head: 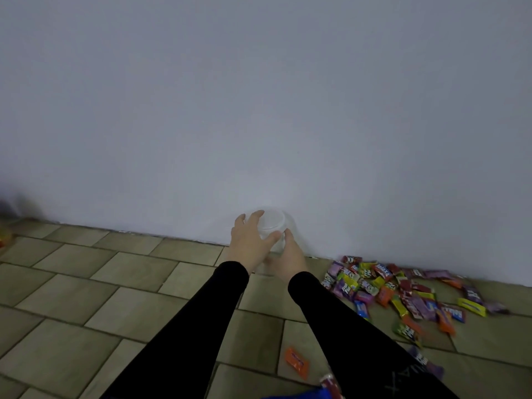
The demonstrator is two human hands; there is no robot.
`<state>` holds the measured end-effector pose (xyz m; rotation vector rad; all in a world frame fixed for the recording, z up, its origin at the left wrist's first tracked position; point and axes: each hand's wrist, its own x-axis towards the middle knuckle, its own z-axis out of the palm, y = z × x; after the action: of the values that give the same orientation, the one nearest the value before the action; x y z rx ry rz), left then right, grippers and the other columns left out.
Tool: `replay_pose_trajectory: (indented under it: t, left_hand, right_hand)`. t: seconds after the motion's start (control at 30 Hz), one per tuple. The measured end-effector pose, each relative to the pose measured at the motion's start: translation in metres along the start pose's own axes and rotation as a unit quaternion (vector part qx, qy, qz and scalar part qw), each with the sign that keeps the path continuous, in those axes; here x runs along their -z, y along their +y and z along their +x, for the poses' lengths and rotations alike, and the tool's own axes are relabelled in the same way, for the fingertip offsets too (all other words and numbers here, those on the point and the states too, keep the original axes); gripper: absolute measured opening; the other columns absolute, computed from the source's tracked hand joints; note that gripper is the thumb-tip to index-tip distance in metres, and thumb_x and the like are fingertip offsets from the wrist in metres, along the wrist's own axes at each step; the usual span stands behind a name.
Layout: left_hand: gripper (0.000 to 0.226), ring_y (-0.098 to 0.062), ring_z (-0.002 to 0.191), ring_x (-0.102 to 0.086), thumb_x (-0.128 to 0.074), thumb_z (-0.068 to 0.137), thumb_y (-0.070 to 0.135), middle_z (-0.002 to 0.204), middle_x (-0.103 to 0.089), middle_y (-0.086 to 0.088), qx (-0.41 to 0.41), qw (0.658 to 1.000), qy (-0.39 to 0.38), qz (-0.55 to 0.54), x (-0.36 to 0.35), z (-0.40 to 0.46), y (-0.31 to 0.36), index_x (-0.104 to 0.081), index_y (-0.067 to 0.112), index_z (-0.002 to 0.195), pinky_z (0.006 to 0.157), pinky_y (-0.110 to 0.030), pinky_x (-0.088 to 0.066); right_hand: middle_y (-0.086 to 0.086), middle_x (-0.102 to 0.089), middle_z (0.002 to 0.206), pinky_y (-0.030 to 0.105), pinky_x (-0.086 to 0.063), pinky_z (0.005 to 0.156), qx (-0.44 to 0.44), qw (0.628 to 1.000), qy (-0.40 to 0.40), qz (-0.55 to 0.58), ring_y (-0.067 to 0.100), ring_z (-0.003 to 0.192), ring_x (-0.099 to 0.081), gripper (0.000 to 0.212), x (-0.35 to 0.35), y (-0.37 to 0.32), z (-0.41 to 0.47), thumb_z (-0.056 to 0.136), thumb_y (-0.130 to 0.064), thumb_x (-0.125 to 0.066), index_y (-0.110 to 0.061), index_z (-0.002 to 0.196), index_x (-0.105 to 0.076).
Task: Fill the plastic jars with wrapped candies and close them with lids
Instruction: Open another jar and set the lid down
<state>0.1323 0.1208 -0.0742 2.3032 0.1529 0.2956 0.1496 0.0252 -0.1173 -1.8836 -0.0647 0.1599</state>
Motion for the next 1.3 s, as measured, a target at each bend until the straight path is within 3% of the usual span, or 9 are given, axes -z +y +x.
replay_pose_trajectory:
  t: [0.2, 0.33, 0.4, 0.53, 0.6, 0.77, 1.03, 1.17, 1.3]
  left_hand:
    - [0.063, -0.023, 0.138, -0.029, -0.065, 0.085, 0.044, 0.152, -0.022, -0.005, 0.001, 0.999, 0.012, -0.037, -0.003, -0.001, 0.000, -0.041, 0.028, 0.140, 0.108, -0.038, -0.036]
    - [0.057, -0.018, 0.130, -0.036, -0.069, 0.081, 0.046, 0.141, -0.027, 0.003, -0.027, 0.996, 0.035, -0.074, 0.001, -0.019, 0.014, -0.047, 0.034, 0.132, 0.097, -0.029, -0.040]
    - [0.055, -0.014, 0.120, -0.041, -0.073, 0.077, 0.046, 0.133, -0.029, 0.005, -0.036, 0.993, 0.048, -0.106, 0.004, -0.031, 0.027, -0.050, 0.036, 0.126, 0.089, -0.025, -0.040]
    - [0.069, -0.008, 0.103, -0.046, -0.080, 0.069, 0.046, 0.124, -0.030, 0.006, -0.045, 0.986, 0.064, -0.150, 0.008, -0.056, 0.055, -0.048, 0.033, 0.128, 0.074, -0.012, -0.038]
    - [0.080, -0.008, 0.104, -0.045, -0.081, 0.067, 0.046, 0.124, -0.029, 0.006, -0.044, 0.986, 0.041, -0.157, 0.008, -0.071, 0.068, -0.042, 0.030, 0.134, 0.069, -0.008, -0.036]
    - [0.098, -0.007, 0.113, -0.042, -0.081, 0.067, 0.051, 0.127, -0.028, 0.006, -0.052, 0.992, -0.052, -0.107, 0.001, -0.109, 0.093, -0.031, 0.022, 0.146, 0.087, -0.020, -0.034]
    - [0.094, -0.009, 0.107, -0.054, -0.081, 0.055, 0.063, 0.122, -0.050, 0.006, -0.071, 0.984, -0.155, -0.059, -0.024, -0.160, 0.118, -0.047, 0.018, 0.130, 0.079, -0.020, -0.043]
    - [0.084, -0.007, 0.099, -0.056, -0.066, 0.066, 0.073, 0.118, -0.056, 0.008, -0.040, 0.982, -0.172, -0.070, -0.046, -0.189, 0.128, -0.049, 0.018, 0.127, 0.069, -0.019, -0.041]
    - [0.076, -0.017, 0.119, -0.052, -0.045, 0.083, 0.072, 0.134, -0.054, 0.001, -0.019, 0.985, -0.170, -0.027, -0.064, -0.199, 0.124, -0.049, 0.017, 0.134, 0.101, -0.036, -0.041]
  right_hand:
    - [0.004, -0.043, 0.144, 0.037, -0.041, 0.106, 0.012, 0.999, 0.035, 0.031, 0.022, 0.129, -0.045, 0.076, -0.002, 0.004, 0.005, 0.080, -0.021, -0.070, -0.012, 0.144, -0.029]
    - [0.003, -0.048, 0.138, 0.043, -0.045, 0.102, 0.035, 0.996, 0.073, 0.031, 0.022, 0.127, -0.048, 0.086, 0.002, 0.002, -0.014, 0.067, -0.041, -0.065, -0.019, 0.144, -0.032]
    - [0.002, -0.047, 0.136, 0.044, -0.045, 0.102, 0.065, 0.993, 0.101, -0.004, 0.020, 0.127, -0.046, 0.091, 0.011, 0.000, -0.028, 0.061, -0.050, -0.061, -0.022, 0.143, -0.032]
    - [-0.002, -0.034, 0.133, 0.034, -0.039, 0.105, 0.136, 0.981, 0.136, -0.020, 0.014, 0.127, -0.038, 0.091, 0.037, 0.002, -0.062, 0.074, -0.037, -0.075, -0.018, 0.146, -0.024]
    - [-0.006, -0.030, 0.124, 0.028, -0.040, 0.098, 0.158, 0.974, 0.159, -0.012, 0.012, 0.121, -0.038, 0.091, 0.049, 0.007, -0.080, 0.072, -0.036, -0.077, -0.018, 0.144, -0.024]
    - [-0.006, -0.033, 0.115, 0.032, -0.050, 0.088, 0.188, 0.961, 0.203, 0.019, 0.010, 0.108, -0.046, 0.094, 0.075, 0.024, -0.130, 0.062, -0.042, -0.079, -0.020, 0.139, -0.031]
    - [0.001, -0.041, 0.112, 0.029, -0.046, 0.091, 0.186, 0.946, 0.265, 0.013, 0.021, 0.108, -0.050, 0.081, 0.106, 0.061, -0.203, 0.058, -0.047, -0.070, -0.013, 0.127, -0.045]
    - [-0.007, -0.058, 0.118, 0.030, -0.050, 0.090, 0.174, 0.951, 0.220, 0.130, 0.009, 0.112, -0.058, 0.066, 0.113, 0.082, -0.232, 0.065, -0.032, -0.079, -0.044, 0.119, -0.044]
    - [-0.026, -0.059, 0.116, 0.033, -0.051, 0.094, 0.131, 0.962, 0.176, 0.166, 0.000, 0.112, -0.057, 0.071, 0.117, 0.095, -0.249, 0.062, -0.032, -0.083, -0.066, 0.110, -0.043]
